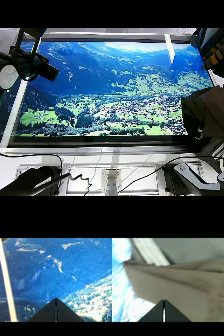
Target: Fold the clothes and pants, and hang the long-sleeved shirts on hangers.
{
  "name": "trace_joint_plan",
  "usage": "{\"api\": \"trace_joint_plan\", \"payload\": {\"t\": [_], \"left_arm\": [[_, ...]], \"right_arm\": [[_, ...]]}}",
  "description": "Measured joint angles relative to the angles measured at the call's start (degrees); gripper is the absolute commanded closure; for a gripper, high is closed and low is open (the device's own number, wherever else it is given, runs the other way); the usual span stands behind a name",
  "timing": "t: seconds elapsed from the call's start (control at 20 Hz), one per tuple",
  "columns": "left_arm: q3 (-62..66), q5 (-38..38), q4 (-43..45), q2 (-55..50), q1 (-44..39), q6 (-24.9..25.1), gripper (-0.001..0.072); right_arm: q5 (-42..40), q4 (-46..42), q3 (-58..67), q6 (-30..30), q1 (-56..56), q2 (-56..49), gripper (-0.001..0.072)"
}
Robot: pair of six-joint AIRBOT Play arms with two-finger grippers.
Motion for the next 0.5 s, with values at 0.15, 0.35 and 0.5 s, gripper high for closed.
{"api": "trace_joint_plan", "payload": {"t": [0.15, 0.35, 0.5], "left_arm": [[0.00, 0.00, 0.00, 0.00, 0.00, 0.00, 0.0694], [0.00, 0.00, -0.02, 0.00, 0.00, 0.00, 0.0694], [0.00, 0.00, 0.00, 0.00, 0.00, 0.00, 0.0694]], "right_arm": [[-0.07, 5.18, -0.46, -2.93, 8.66, -0.02, 0.0697], [-0.48, 7.37, -0.66, -6.93, 26.38, -0.02, 0.0697], [-2.25, 3.28, -0.72, -8.98, 39.19, -0.07, 0.0697]]}}
